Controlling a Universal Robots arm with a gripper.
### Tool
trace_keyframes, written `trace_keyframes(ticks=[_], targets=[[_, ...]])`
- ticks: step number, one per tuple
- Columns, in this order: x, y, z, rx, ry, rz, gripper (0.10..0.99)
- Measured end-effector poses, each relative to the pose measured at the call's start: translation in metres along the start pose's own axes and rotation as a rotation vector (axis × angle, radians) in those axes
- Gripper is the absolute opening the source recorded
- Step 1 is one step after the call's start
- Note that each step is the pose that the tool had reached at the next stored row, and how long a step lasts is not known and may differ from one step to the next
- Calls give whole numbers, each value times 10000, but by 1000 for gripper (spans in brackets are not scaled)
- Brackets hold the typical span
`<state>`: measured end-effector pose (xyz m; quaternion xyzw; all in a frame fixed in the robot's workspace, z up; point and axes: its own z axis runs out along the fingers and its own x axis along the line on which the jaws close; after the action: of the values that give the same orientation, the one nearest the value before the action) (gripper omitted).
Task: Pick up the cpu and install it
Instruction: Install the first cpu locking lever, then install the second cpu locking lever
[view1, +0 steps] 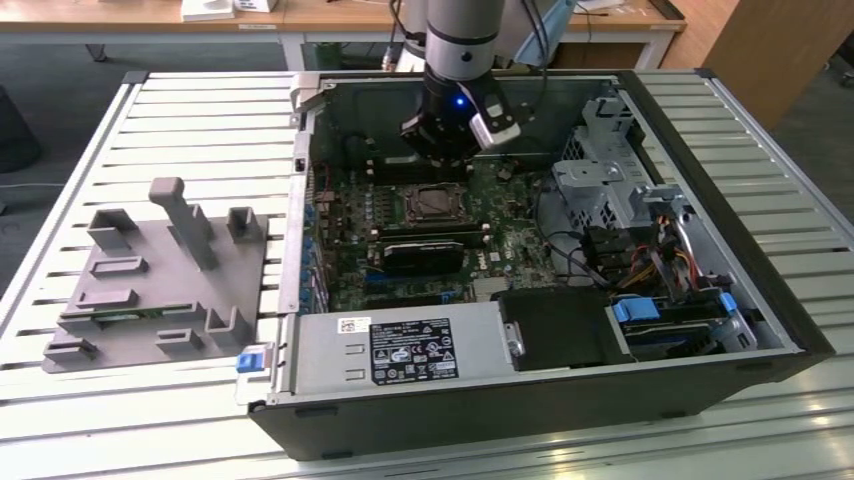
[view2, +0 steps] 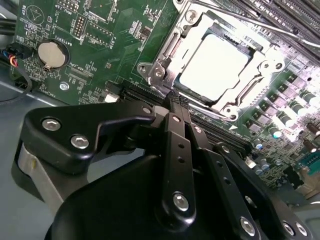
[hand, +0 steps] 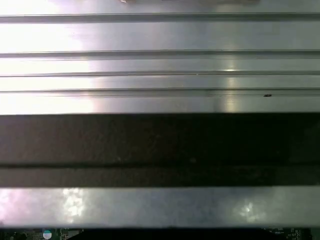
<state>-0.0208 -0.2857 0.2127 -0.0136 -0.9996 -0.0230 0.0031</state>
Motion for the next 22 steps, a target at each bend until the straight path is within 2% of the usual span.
trace_keyframes(ticks=[13,22], targets=[[-2,-50,0,3,2,-1,106],[-8,-163,-4,1,1,-1,106]])
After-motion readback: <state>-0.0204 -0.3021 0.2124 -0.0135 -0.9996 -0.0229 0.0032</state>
